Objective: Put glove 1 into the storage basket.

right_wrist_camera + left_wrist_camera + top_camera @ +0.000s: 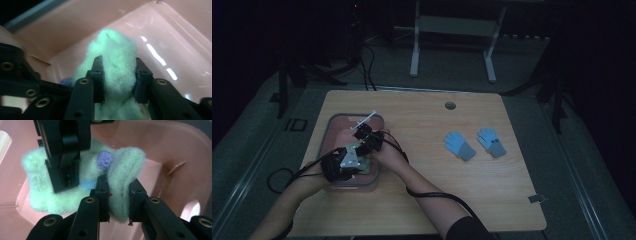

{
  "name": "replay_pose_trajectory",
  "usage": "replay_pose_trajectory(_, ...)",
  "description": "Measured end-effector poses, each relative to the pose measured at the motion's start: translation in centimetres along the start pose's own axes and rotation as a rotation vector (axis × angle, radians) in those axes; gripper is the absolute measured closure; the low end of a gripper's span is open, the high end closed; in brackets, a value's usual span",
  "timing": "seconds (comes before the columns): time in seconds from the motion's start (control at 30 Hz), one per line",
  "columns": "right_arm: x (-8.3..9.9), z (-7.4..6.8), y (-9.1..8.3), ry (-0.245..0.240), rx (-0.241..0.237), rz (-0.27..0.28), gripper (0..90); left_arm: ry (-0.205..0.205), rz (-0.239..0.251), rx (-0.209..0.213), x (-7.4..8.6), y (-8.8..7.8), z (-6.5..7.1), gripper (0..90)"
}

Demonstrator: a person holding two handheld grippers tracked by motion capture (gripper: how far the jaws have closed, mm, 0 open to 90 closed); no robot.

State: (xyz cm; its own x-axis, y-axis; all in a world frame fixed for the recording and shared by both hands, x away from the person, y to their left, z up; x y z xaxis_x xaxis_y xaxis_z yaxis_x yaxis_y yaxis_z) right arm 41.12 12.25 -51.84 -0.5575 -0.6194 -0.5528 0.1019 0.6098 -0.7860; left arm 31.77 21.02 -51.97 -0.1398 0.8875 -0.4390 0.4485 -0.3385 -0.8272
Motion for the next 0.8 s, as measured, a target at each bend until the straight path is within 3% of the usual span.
replay_pose_trajectory(0.13, -0.1, 0.3, 0.2, 0.011, 0.014, -0.021, 53.3, 0.012, -0.042, 0.023, -0.2, 0.5, -0.1, 72.2)
replay_pose_trajectory(0.23, -0.2, 0.2, 0.2, 0.015, 0.017, -0.027, 47.3, -0.010, -0.050, 0.026, -0.2, 0.6, -0.3, 64.5)
replay_pose_trajectory(0.43, -0.4, 0.2, -0.4, 0.019, 0.016, -0.006, 40.8, -0.044, -0.014, -0.010, -0.3, -0.2, -0.2, 48.5)
replay_pose_trajectory(0.67, -0.9, 0.4, -2.5, 0.017, 0.018, 0.037, 29.0, -0.080, 0.010, -0.040, -0.4, -1.7, 0.1, 42.6)
replay_pose_trajectory(0.8, -0.9, 0.5, -4.2, 0.020, -0.008, 0.070, 22.6, -0.118, 0.039, -0.042, -0.6, -2.6, 0.3, 42.7)
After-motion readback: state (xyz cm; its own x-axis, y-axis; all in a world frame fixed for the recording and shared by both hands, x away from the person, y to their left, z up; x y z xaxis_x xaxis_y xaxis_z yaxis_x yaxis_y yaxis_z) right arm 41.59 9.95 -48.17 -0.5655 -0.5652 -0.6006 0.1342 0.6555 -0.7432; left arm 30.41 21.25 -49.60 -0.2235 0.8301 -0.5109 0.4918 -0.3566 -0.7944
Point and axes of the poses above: each handheld gripper's, and its own axes: y roughly forward along the jaws, x roughly out of its underside, z roughly to its right, the point moved 3 cm from there along y, roughly forward along the jaws, and after that the axes turned 8 degrees about y, right-handed, at the moved point
